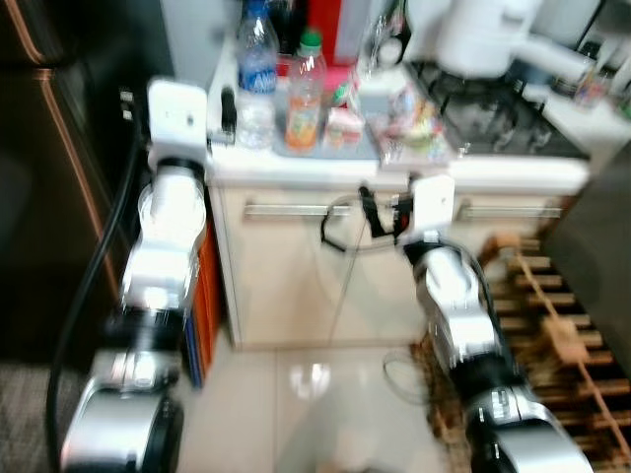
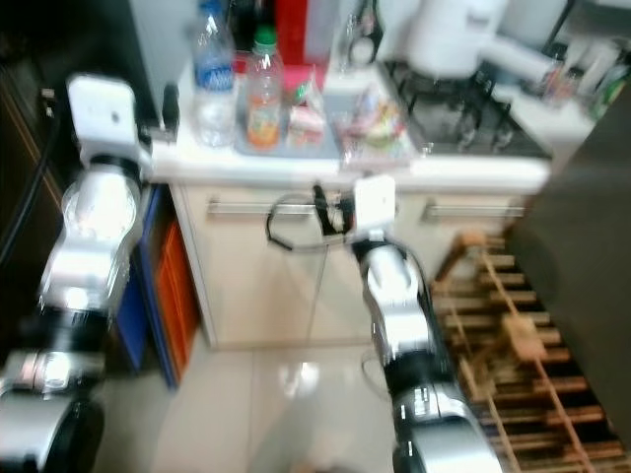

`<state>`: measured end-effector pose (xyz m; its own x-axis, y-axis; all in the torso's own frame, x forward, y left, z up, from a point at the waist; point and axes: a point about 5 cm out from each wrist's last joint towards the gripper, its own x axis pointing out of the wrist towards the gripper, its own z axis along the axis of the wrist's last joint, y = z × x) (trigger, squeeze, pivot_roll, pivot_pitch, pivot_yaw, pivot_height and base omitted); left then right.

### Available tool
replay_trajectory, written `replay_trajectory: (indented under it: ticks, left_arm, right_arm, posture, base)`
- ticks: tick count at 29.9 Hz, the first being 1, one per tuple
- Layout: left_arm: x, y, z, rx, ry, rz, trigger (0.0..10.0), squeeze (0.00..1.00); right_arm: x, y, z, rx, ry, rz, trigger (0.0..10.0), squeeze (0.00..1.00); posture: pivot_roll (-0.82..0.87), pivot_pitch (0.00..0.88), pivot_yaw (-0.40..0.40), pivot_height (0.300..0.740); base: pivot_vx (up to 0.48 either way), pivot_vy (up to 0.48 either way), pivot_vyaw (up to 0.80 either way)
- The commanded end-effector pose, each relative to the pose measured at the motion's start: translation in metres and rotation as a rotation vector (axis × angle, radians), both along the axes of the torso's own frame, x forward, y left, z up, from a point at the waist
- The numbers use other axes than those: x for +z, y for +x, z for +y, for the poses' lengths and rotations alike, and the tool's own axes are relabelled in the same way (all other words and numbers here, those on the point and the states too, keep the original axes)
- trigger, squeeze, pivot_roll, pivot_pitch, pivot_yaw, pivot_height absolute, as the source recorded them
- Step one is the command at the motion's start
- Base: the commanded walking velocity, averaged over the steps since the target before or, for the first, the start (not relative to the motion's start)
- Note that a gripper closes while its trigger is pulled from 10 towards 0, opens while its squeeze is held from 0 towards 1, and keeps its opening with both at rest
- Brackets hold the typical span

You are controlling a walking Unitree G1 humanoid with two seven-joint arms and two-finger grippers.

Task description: Restocking fridge

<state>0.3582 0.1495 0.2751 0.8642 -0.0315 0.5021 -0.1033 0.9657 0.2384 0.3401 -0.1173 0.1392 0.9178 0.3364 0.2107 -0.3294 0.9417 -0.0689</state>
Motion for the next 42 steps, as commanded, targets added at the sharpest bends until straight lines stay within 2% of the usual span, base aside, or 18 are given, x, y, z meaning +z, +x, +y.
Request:
replay_trajectory:
  ticks: [1,2,5,8,10,11,13,17,20,23,28,34,37,42]
  left_arm:
    - [0.032,0.002,0.015,0.003,0.006,-0.055,10.0,0.00]
    - [0.032,0.002,0.015,0.003,0.006,-0.055,10.0,0.00]
    - [0.062,0.004,0.020,-0.025,0.003,-0.116,10.0,0.00]
    - [0.073,0.004,0.020,-0.038,0.004,-0.141,10.0,0.00]
    - [0.097,0.003,0.018,-0.078,-0.003,-0.187,10.0,0.00]
    - [0.097,0.003,0.018,-0.078,-0.003,-0.187,10.0,0.00]
    - [0.109,0.006,0.014,-0.106,0.000,-0.174,10.0,0.00]
    - [0.111,0.013,0.012,-0.133,-0.015,-0.102,10.0,0.00]
    - [0.110,0.024,0.009,-0.244,-0.076,0.009,10.0,0.00]
    - [0.110,0.025,0.007,-0.284,-0.093,0.063,10.0,0.00]
    - [0.113,0.024,0.006,-0.312,-0.102,0.105,10.0,0.00]
    - [0.115,0.021,0.013,-0.339,-0.109,0.126,10.0,0.00]
    - [0.106,0.014,0.012,-0.386,-0.082,0.191,10.0,0.00]
    - [0.092,0.010,0.020,-0.365,-0.085,0.261,10.0,0.00]
  right_arm:
    - [0.017,-0.006,0.003,0.048,0.023,-0.060,10.0,0.02]
    - [0.017,-0.006,0.003,0.048,0.023,-0.060,10.0,0.02]
    - [0.024,-0.013,0.001,0.053,0.041,-0.081,10.0,0.02]
    - [0.030,-0.016,0.001,0.059,0.058,-0.094,10.0,0.02]
    - [0.052,-0.025,0.003,0.086,0.111,-0.142,10.0,0.02]
    - [0.052,-0.025,0.003,0.086,0.111,-0.142,10.0,0.02]
    - [0.074,-0.034,0.008,0.146,0.157,-0.175,10.0,0.02]
    - [0.078,-0.038,0.012,0.206,0.186,-0.151,10.0,0.02]
    - [0.065,-0.041,0.015,0.234,0.186,-0.085,10.0,0.02]
    - [0.063,-0.044,0.017,0.256,0.183,-0.060,10.0,0.02]
    - [0.064,-0.050,0.017,0.285,0.198,-0.024,10.0,0.02]
    - [0.060,-0.053,0.018,0.320,0.196,0.012,10.0,0.02]
    - [0.055,-0.053,0.018,0.330,0.194,0.042,10.0,0.02]
    - [0.050,-0.053,0.020,0.347,0.187,0.075,10.0,0.02]
  posture:
    - [-0.01,0.000,-0.048,0.740]
    - [-0.01,0.000,-0.048,0.740]
    - [-0.02,0.000,-0.042,0.740]
    - [-0.03,0.000,-0.040,0.740]
    - [-0.04,0.000,-0.025,0.740]
    - [-0.04,0.000,-0.025,0.740]
    - [-0.05,0.000,-0.014,0.740]
    - [-0.06,0.000,0.002,0.740]
    - [-0.06,0.000,0.011,0.740]
    - [-0.07,0.000,0.012,0.740]
    - [-0.06,0.000,0.013,0.740]
    - [-0.06,0.000,0.013,0.740]
    - [-0.05,0.000,0.001,0.740]
    - [-0.03,0.000,-0.019,0.740]
  base:
    - [0.480,0.000,0.00]
    - [0.480,0.000,0.00]
    - [0.480,0.000,0.00]
    - [0.480,0.000,0.00]
    - [0.480,0.000,0.00]
    - [0.480,0.000,0.00]
    - [0.480,0.000,0.00]
    - [0.120,0.000,0.00]
    - [0.000,0.000,0.00]
    - [0.000,0.000,0.00]
    - [0.000,0.000,0.00]
    - [0.000,0.000,0.00]
    - [0.000,0.000,0.00]
    - [0.000,0.000,0.00]
